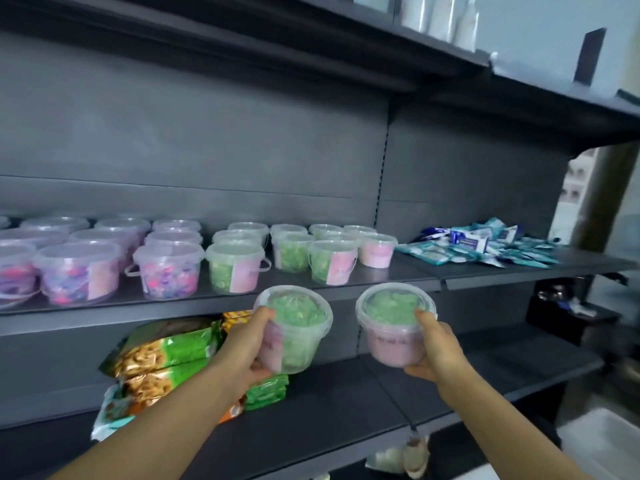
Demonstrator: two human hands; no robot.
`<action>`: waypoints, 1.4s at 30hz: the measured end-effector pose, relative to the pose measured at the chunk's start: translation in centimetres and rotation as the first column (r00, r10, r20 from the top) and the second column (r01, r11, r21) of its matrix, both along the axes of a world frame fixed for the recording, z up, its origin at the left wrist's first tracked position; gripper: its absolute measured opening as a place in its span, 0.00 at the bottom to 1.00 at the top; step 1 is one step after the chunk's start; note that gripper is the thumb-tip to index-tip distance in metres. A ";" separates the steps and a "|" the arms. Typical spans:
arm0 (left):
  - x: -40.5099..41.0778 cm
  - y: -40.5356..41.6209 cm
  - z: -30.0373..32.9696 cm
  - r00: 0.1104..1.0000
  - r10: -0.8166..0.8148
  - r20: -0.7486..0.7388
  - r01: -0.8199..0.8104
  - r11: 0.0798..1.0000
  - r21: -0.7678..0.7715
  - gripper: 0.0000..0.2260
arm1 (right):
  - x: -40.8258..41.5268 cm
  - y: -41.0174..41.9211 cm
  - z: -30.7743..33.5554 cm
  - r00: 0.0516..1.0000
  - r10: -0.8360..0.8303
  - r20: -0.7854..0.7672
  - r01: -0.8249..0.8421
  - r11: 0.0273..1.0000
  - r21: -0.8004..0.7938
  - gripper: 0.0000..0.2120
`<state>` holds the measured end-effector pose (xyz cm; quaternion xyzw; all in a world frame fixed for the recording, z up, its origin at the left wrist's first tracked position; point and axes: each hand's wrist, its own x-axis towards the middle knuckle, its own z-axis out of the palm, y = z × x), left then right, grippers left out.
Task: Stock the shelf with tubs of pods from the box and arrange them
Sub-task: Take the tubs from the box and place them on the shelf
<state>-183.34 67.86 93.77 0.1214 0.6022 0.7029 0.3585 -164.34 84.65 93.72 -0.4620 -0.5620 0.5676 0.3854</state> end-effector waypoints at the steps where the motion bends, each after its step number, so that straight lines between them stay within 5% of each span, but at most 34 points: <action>1: 0.4 1.1 0.4 1.000 0.004 -0.001 -0.004 1.000 0.006 0.10 | 0.2 1.4 0.6 1.000 0.007 -0.005 -0.007 1.000 -0.001 0.22; 24: -8.2 14.2 3.4 0.987 0.157 -0.026 -0.158 0.987 -0.026 0.16 | -10.3 19.9 4.2 0.993 -0.058 -0.105 0.041 0.986 -0.162 0.32; 30: -9.3 15.3 2.9 0.971 0.226 0.079 -0.227 0.974 -0.002 0.19 | -12.9 22.9 3.6 0.991 -0.054 -0.123 0.025 0.974 -0.225 0.33; 35: -9.1 16.6 2.9 0.946 0.308 0.101 -0.310 0.951 0.005 0.18 | -13.9 24.7 3.1 0.998 0.046 -0.048 -0.054 0.983 -0.173 0.30; 38: -8.8 17.4 2.9 0.924 0.371 0.092 -0.374 0.928 0.012 0.19 | -14.0 25.9 2.5 0.986 0.047 0.159 -0.048 0.999 0.005 0.33; 42: -8.9 17.8 2.6 0.920 0.391 0.034 -0.392 0.919 0.030 0.22 | -13.6 26.2 2.7 0.975 0.074 0.210 -0.098 0.989 0.108 0.31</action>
